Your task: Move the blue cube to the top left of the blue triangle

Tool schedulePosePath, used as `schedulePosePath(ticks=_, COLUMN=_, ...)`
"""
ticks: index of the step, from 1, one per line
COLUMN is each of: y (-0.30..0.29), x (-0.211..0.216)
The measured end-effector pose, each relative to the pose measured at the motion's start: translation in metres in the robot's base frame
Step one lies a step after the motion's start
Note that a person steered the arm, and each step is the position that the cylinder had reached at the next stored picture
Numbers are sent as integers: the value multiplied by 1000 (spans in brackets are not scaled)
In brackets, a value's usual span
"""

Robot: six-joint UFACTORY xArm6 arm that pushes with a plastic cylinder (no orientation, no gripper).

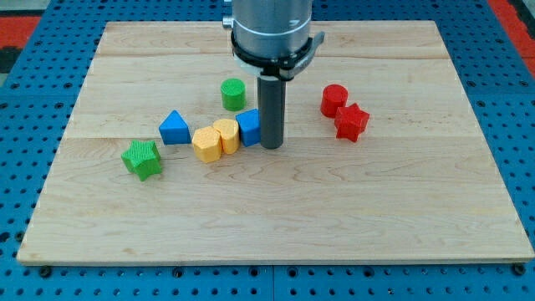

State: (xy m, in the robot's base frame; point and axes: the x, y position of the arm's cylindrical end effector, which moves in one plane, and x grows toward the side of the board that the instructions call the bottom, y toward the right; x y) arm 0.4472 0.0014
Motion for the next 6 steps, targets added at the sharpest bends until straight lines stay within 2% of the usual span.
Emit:
schedulePosePath(ticks=2, y=19, x=-28)
schedulePosePath(ticks=6, y=-107, x=-53)
